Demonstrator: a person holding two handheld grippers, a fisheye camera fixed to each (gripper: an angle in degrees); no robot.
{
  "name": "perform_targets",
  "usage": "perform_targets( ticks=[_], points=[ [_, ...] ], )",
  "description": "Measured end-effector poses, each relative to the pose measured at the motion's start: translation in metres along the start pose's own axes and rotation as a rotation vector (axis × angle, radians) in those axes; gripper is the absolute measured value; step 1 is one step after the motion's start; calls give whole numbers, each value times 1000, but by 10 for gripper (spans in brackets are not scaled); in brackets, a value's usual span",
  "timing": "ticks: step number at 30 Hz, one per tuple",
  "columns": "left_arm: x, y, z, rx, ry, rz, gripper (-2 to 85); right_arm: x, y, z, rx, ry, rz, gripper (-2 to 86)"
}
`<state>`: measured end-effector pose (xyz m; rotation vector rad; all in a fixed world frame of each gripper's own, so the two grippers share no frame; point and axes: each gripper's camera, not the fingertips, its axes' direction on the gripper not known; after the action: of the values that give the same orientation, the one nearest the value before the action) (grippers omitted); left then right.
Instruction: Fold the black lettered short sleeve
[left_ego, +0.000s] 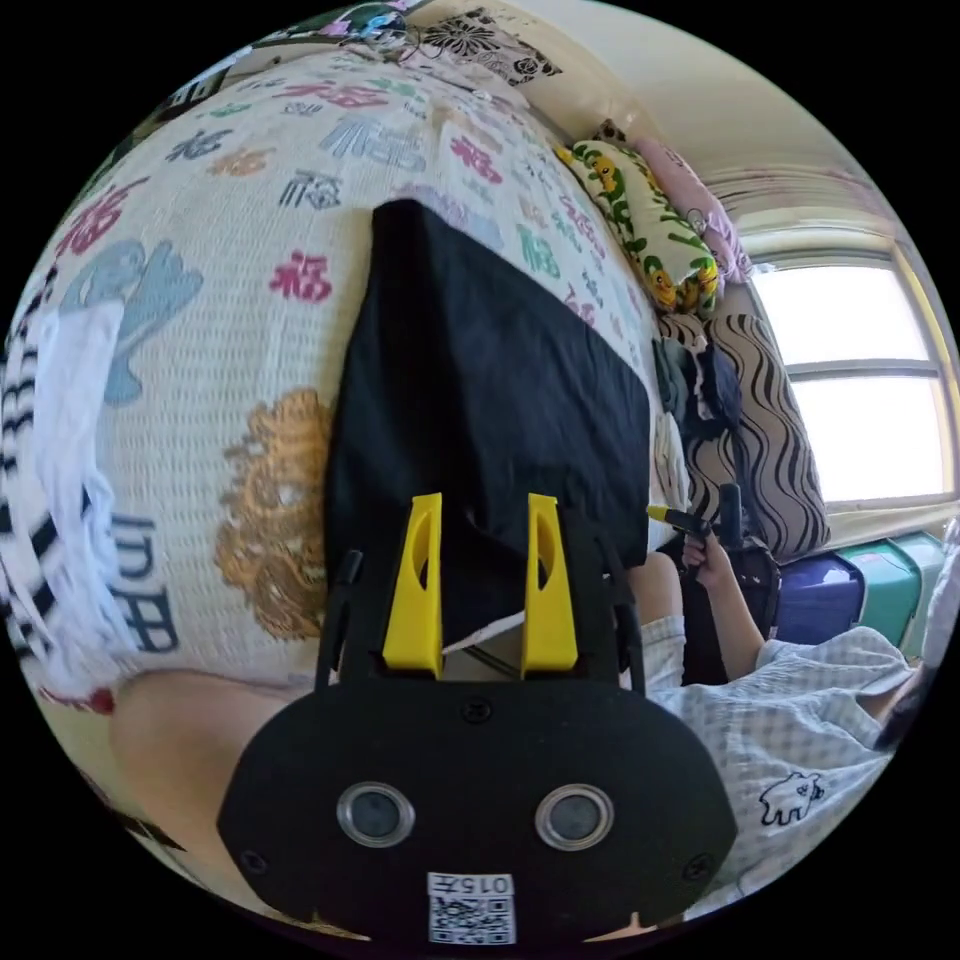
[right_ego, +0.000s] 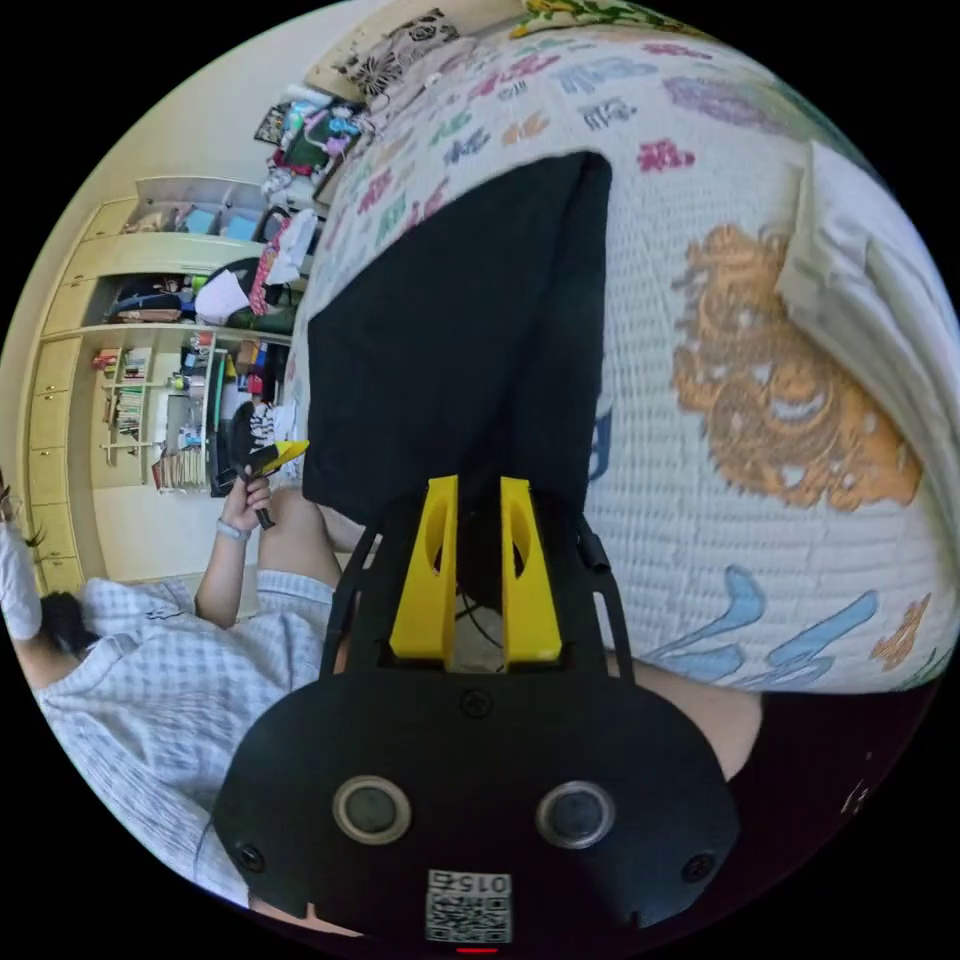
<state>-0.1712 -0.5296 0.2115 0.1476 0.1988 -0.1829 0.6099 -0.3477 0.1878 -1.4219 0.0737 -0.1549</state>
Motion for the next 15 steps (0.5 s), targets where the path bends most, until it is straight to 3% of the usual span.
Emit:
perform_targets(
  ticks=[5, 9, 15],
  points=[
    [-2, 35, 36, -44, 139, -47, 84, 1, -3, 61, 4, -125, 99, 46],
    [-1, 46, 42, -51, 146, -55, 12, -19, -14, 88, 4, -34, 60, 20],
    [14, 87, 19, 35, 119, -39, 6, -26, -14, 117, 48, -33, 95, 17]
  ],
)
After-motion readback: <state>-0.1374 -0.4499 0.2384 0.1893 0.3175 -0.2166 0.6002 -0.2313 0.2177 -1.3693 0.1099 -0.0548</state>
